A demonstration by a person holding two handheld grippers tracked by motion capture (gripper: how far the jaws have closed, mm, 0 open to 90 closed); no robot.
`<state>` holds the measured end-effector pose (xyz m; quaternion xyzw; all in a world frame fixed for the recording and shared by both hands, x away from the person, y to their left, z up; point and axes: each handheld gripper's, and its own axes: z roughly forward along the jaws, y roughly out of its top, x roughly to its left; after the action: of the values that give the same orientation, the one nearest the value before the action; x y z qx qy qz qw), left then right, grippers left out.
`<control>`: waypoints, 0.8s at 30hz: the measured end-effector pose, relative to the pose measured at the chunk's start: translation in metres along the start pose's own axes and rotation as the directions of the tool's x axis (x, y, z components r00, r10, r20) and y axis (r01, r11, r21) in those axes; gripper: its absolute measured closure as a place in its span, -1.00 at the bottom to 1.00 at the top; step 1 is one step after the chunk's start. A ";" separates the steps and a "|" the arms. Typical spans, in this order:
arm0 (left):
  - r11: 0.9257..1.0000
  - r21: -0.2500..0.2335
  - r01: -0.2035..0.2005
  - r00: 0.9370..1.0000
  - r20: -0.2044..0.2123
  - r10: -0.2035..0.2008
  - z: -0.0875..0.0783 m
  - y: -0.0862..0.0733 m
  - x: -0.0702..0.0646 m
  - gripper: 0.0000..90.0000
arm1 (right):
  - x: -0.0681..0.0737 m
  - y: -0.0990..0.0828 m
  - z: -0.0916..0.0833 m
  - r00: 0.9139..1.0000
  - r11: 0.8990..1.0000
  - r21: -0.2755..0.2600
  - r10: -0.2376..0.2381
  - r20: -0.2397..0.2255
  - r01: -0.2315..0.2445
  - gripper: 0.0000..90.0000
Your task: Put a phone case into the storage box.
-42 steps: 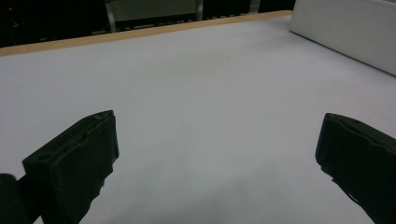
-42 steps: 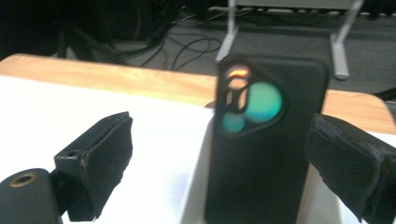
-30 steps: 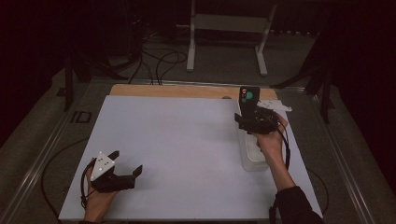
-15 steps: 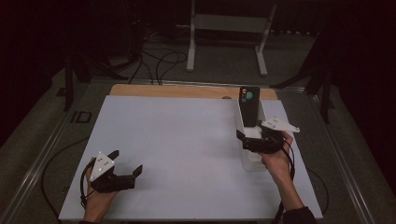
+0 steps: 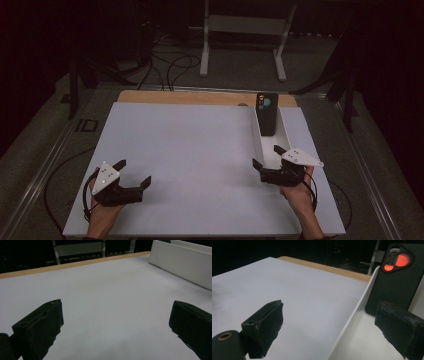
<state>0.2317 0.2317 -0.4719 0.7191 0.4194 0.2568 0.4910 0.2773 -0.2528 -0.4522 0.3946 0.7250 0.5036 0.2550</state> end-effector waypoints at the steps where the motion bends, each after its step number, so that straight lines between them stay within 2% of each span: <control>1: 1.000 0.000 -0.002 1.000 -0.001 0.002 0.000 0.000 0.000 -1.00 | 0.000 0.000 0.000 1.000 1.000 0.000 0.000 0.000 0.000 -0.83; 13: 1.000 -0.020 -0.005 1.000 0.004 0.005 -0.003 0.001 -0.001 -1.00 | 0.003 -0.021 -0.022 1.000 0.997 -0.071 0.018 -0.019 -0.019 -0.83; 19: 1.000 -0.024 -0.017 1.000 0.009 0.017 -0.003 0.000 -0.004 -1.00 | 0.003 -0.029 -0.028 0.999 0.994 -0.104 0.027 -0.033 -0.030 -0.83; 24: 1.000 -0.023 -0.018 1.000 0.011 0.018 -0.002 -0.001 -0.005 -1.00 | 0.000 -0.037 -0.031 0.999 0.992 -0.114 0.048 -0.023 -0.050 -0.83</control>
<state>0.2271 0.2286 -0.4713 0.7185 0.4071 0.2623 0.4992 0.2419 -0.2758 -0.4752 0.3920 0.6875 0.5545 0.2573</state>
